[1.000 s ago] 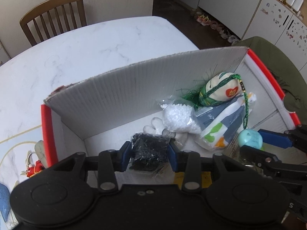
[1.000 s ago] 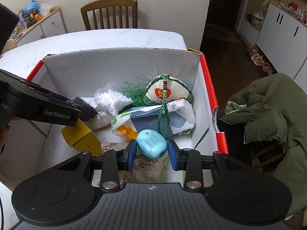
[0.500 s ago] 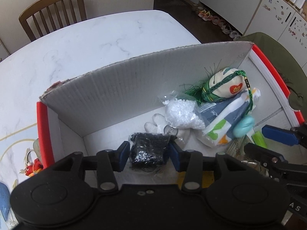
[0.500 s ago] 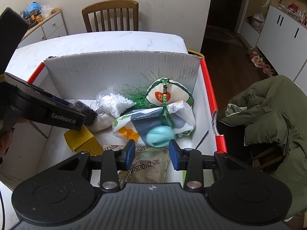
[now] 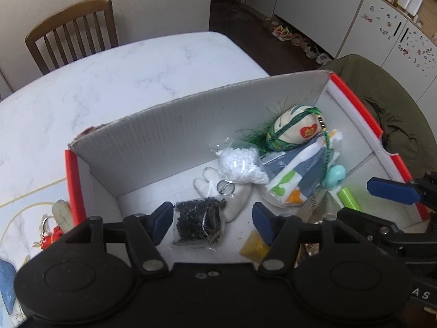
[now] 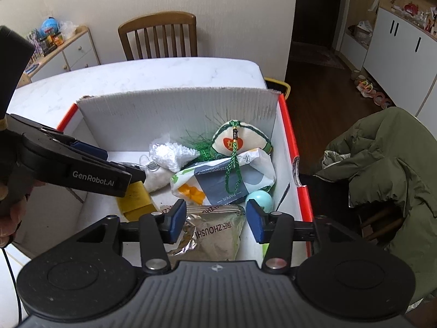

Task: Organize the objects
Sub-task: 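Open both tools to release the bead bag and soap in the box, then withdraw both tools from the box back toward the table items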

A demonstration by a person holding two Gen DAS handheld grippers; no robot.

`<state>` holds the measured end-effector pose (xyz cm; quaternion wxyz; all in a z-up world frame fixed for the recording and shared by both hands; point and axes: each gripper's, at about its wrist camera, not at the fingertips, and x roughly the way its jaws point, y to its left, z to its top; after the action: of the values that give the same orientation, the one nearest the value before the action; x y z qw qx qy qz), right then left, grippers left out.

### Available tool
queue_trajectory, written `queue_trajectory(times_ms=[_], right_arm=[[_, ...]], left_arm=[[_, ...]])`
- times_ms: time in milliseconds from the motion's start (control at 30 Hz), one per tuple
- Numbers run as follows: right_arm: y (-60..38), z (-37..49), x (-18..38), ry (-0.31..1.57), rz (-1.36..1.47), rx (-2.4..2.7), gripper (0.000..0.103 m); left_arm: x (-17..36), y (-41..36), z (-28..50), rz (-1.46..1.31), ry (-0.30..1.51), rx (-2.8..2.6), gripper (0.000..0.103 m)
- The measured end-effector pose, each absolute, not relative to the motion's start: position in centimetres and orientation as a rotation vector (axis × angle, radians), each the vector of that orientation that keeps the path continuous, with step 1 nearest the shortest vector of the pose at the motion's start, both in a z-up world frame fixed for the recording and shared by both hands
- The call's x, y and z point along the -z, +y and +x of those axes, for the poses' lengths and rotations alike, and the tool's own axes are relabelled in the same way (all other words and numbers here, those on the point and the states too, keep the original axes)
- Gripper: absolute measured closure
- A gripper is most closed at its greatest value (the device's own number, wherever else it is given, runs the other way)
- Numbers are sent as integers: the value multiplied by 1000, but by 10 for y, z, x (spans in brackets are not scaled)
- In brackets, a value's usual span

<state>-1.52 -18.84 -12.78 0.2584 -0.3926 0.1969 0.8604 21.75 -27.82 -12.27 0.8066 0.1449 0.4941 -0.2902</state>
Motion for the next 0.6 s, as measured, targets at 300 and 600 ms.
queue_trajectory(times_ms=[300,600], right_arm=[[-200,-1,106,559,-987,-2350,50],[-224,3,82,580,-906,-2379,42]], left_arm=[[102,-264,206,289,988,657,26],[70,-235,187,253,914,709,24]])
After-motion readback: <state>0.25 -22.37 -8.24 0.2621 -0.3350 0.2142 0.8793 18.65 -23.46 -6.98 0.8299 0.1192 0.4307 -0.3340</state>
